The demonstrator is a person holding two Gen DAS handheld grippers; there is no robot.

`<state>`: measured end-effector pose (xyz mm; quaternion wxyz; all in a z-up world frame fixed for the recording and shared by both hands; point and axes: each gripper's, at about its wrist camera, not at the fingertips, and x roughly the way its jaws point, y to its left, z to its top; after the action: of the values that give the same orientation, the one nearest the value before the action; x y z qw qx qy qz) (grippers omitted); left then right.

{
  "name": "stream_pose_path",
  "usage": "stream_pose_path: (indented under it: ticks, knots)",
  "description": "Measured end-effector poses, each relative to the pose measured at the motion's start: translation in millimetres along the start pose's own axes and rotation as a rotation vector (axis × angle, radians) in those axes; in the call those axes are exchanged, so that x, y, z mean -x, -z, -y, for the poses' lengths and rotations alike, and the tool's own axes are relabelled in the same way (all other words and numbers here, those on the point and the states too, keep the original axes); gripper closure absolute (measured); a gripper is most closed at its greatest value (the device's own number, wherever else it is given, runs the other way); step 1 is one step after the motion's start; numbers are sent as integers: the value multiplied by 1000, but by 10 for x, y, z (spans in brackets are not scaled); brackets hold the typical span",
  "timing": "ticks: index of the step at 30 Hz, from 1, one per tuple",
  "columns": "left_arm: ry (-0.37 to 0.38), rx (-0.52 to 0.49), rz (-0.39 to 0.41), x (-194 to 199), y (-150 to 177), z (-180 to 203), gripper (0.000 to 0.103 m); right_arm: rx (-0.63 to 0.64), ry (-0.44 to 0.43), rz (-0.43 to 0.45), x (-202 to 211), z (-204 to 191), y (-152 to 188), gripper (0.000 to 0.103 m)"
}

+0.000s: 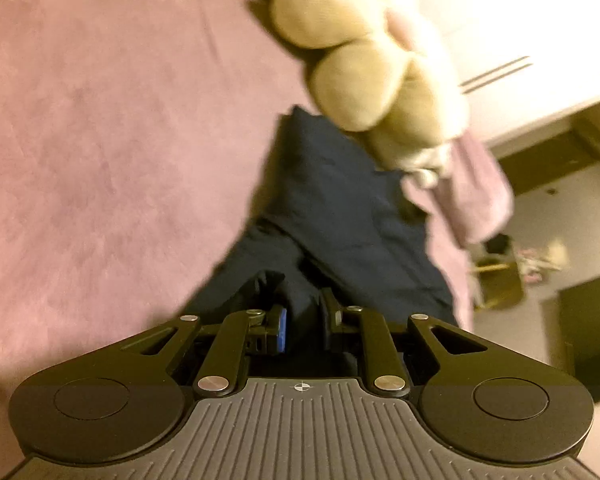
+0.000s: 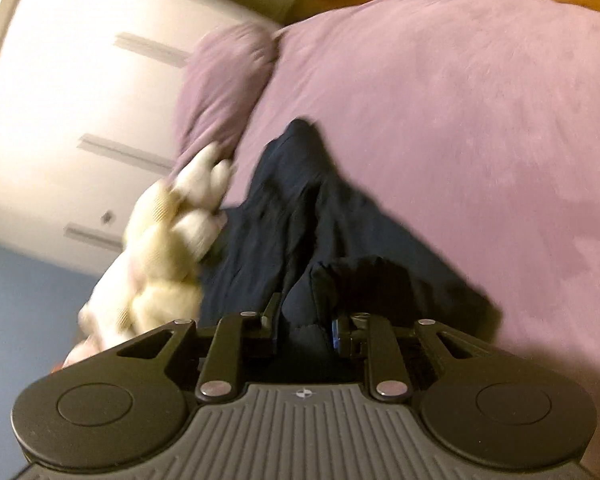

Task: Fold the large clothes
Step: 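Grasp the jacket hem with both grippers and lift it toward the collar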

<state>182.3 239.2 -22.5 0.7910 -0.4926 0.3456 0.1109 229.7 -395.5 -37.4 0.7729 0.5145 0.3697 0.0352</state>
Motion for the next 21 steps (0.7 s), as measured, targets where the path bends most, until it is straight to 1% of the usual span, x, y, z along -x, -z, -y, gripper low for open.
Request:
stream_pose_path:
  ticks: [1, 3, 4, 7, 8, 9, 10, 11, 12, 13, 14, 15, 16, 17, 18, 19, 21]
  knots:
    - [-26, 5, -12, -114, -25, -24, 84, 0, 22, 5, -115, -15, -22, 82]
    - [-78, 4, -29, -305, -54, -97, 84, 33, 96, 1, -382, -73, -76, 81]
    - [-87, 7, -35, -380, -56, -126, 84, 48, 133, -8, -502, -56, -97, 81]
    - [-59, 28, -41, -476, -110, -202, 82, 61, 209, -45, -810, 7, -91, 81]
    - [-39, 36, -43, -455, -119, -220, 82, 66, 218, -47, -858, 40, -84, 81]
    - [-19, 21, -43, -411, -132, -217, 81, 72, 213, -47, -869, 62, -84, 81]
    - [-6, -14, -36, -343, -142, -194, 78, 79, 203, -51, -876, 69, -90, 80]
    - [6, -50, -19, -275, -149, -161, 75, 88, 183, -64, -862, 71, -110, 75]
    - [12, -82, 12, -186, -154, -134, 64, 100, 157, -68, -814, 61, -137, 71]
    - [-2, -116, 65, -78, -157, -108, 46, 115, 126, -55, -706, 55, -166, 67]
    - [-30, -158, 132, 33, -160, -74, 41, 135, 76, -16, -573, 35, -194, 56]
    - [-40, -205, 184, 113, -160, -44, 40, 158, 21, 43, -419, 18, -209, 42]
    - [-37, -261, 216, 166, -156, -17, 37, 183, -22, 105, -282, -4, -211, 35]
    - [-32, -299, 224, 200, -143, 3, 35, 216, -39, 153, -175, -9, -203, 26]
    - [-31, -331, 210, 180, -122, 21, 29, 265, -24, 175, -118, -25, -183, 25]
    - [-39, -361, 178, 113, -89, 43, 28, 329, 21, 161, -120, -51, -155, 25]
    - [-65, -424, 124, -35, -12, 94, 27, 475, 123, 96, -248, -94, -50, 25]
